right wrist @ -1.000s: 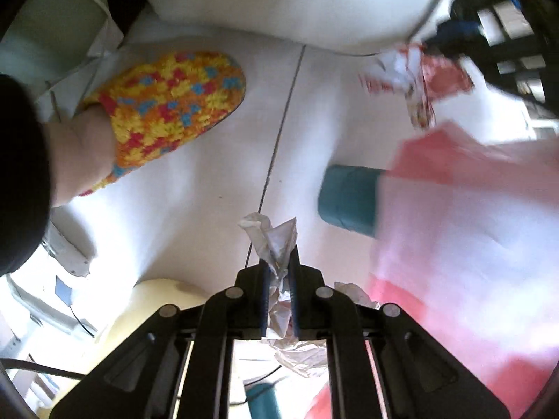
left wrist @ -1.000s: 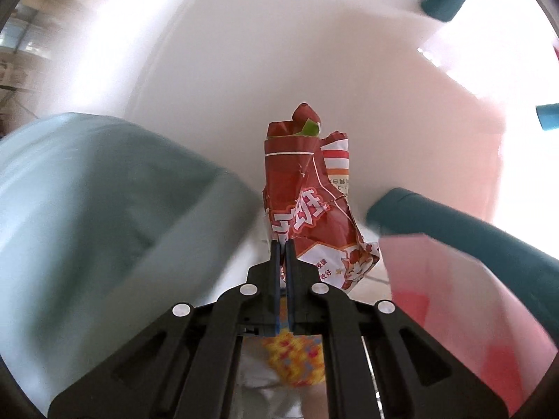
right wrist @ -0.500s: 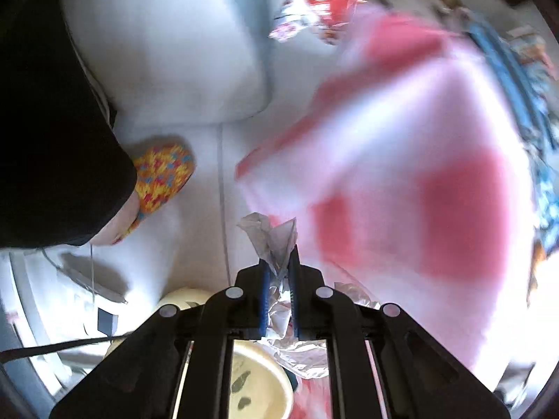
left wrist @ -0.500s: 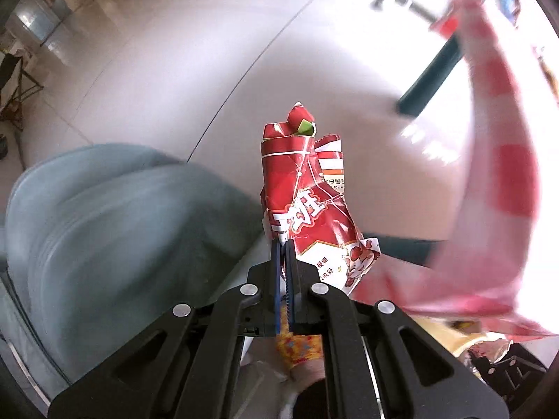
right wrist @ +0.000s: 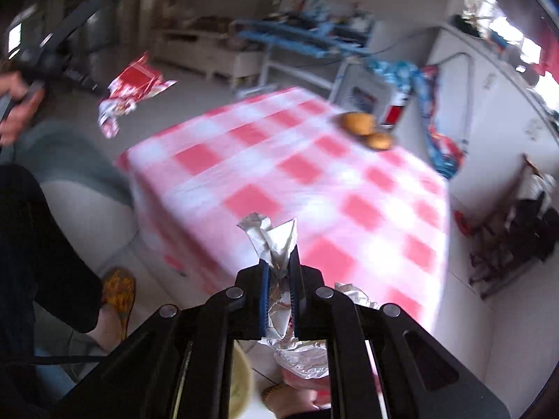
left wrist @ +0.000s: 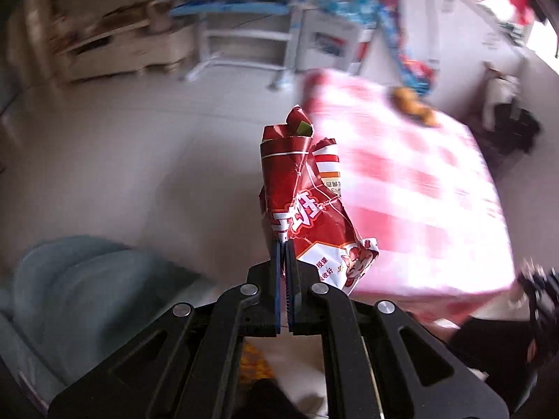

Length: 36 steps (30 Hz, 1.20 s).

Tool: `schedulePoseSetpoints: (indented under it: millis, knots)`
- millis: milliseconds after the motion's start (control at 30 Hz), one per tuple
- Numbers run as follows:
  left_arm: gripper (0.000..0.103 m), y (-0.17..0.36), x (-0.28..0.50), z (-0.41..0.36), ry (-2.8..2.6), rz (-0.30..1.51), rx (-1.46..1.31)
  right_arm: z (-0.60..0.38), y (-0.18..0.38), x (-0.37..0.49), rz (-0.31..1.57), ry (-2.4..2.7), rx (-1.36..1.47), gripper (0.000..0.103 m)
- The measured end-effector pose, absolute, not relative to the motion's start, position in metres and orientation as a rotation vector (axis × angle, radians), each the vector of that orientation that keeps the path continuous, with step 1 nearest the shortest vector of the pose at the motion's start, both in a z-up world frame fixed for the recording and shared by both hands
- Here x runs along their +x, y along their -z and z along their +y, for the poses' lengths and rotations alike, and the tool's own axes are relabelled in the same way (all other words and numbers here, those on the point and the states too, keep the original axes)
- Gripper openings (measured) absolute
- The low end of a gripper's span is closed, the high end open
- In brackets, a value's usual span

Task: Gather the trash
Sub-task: 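Lift the snack bag and foil scrap from the floor over the bucket, then open both tools to drop the snack bag and foil scrap into the bucket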

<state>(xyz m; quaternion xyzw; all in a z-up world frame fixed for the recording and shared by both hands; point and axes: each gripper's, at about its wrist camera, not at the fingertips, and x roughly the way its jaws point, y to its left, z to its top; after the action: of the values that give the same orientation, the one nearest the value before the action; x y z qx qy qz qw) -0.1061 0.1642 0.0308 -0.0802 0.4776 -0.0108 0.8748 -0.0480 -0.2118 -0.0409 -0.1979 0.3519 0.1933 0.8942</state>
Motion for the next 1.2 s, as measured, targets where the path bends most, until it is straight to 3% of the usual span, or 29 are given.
schedulePoseSetpoints:
  millis: [200, 467, 933, 1033, 1100, 1200]
  knots:
    - [0.003, 0.001, -0.128, 0.061, 0.246, 1.052, -0.143, -0.253, -0.007, -0.094, 0.667, -0.510, -0.512, 0.011]
    - [0.003, 0.087, -0.177, -0.028, 0.378, 1.232, -0.002, -0.296, 0.001, -0.141, 0.851, -0.567, -0.709, 0.011]
    - [0.004, 0.156, -0.192, -0.069, 0.348, 1.408, 0.127, -0.193, 0.155, -0.144, 1.051, -0.880, -0.688, 0.011]
    - [0.004, 0.171, -0.190, -0.074, 0.347, 1.438, 0.145, -0.186, 0.172, -0.137, 1.075, -0.876, -0.648, 0.017]
    - [0.005, 0.176, -0.191, -0.078, 0.348, 1.449, 0.158, -0.186, 0.181, -0.134, 1.094, -0.864, -0.635, 0.044]
    - [0.013, 0.175, -0.190, -0.079, 0.338, 1.436, 0.167, -0.191, 0.184, -0.137, 1.109, -0.850, -0.656, 0.048]
